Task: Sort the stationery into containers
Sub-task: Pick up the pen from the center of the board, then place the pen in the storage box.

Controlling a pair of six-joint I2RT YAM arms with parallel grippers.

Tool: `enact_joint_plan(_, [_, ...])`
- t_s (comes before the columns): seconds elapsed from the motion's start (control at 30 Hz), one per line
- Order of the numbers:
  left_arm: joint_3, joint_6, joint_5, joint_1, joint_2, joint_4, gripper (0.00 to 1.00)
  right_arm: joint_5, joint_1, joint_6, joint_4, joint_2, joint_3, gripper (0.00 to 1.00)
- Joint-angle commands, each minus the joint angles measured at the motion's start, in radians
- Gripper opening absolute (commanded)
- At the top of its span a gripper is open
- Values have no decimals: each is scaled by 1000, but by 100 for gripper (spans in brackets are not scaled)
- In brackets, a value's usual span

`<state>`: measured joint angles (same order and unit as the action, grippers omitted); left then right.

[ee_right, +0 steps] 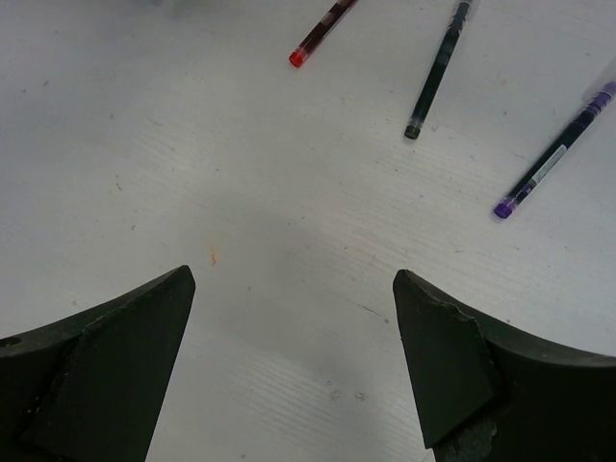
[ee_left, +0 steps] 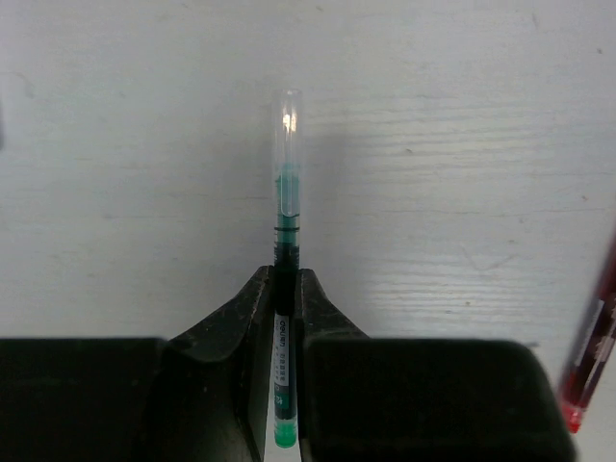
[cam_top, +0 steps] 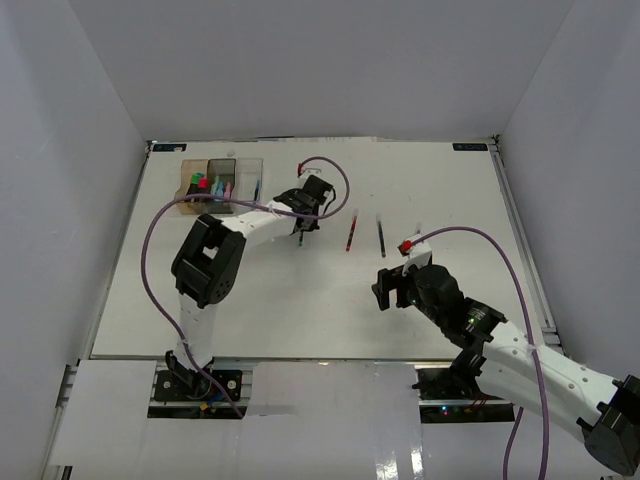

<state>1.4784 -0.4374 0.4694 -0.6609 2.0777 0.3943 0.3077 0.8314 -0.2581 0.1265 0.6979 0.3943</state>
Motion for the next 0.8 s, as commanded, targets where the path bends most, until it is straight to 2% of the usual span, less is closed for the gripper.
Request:
enact_joint_plan(0.0, [-24, 170, -32, 93, -194, -44, 16, -1, -3, 2, -22, 8, 15, 90])
enact_joint_plan(0.17, [-38, 365, -176, 257, -265, -103, 16, -1, -5, 2, -24, 14, 12, 90])
enact_joint_plan(0.33, [23, 476, -233, 369, -208, -89, 17, -9, -3, 0, -30, 25, 14, 90])
enact_joint_plan(0.53, [164, 493, -301, 448, -78, -54, 23, -7, -3, 2, -30, 28, 14, 90])
enact_joint_plan(0.77, [252, 500, -322, 466, 7, -52, 29, -7, -5, -1, -28, 43, 15, 90])
